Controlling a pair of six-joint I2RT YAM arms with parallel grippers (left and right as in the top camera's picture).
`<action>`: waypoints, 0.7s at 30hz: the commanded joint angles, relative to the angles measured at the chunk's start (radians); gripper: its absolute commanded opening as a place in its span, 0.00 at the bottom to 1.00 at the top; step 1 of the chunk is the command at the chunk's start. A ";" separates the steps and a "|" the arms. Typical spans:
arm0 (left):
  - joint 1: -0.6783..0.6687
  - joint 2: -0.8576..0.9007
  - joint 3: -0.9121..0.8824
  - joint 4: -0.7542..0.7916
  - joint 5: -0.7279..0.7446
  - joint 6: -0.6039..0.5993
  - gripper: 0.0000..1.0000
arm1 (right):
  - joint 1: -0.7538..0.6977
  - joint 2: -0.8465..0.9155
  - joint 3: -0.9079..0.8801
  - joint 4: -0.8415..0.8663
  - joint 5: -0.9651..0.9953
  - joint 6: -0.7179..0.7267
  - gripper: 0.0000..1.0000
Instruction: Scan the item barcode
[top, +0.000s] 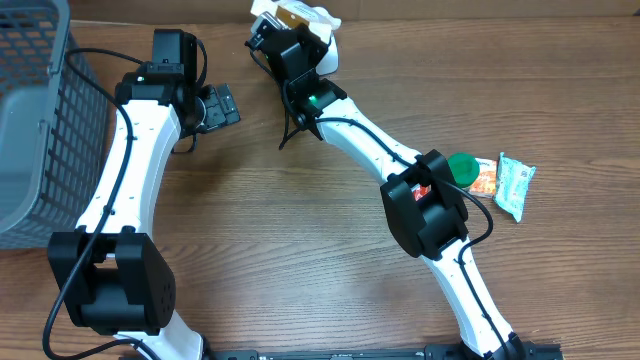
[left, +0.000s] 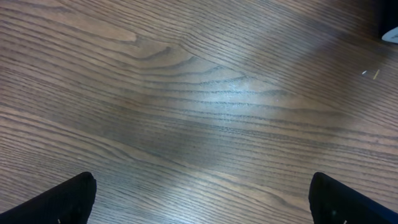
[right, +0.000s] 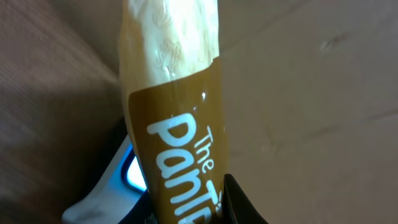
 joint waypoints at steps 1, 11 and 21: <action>-0.003 -0.017 0.016 0.002 0.005 -0.007 1.00 | 0.003 0.006 0.018 -0.066 0.022 0.164 0.04; -0.003 -0.017 0.016 0.002 0.005 -0.006 1.00 | 0.033 -0.020 0.018 -0.129 0.073 0.203 0.03; -0.003 -0.017 0.016 0.002 0.005 -0.007 1.00 | 0.022 -0.255 0.018 -0.406 0.132 0.430 0.03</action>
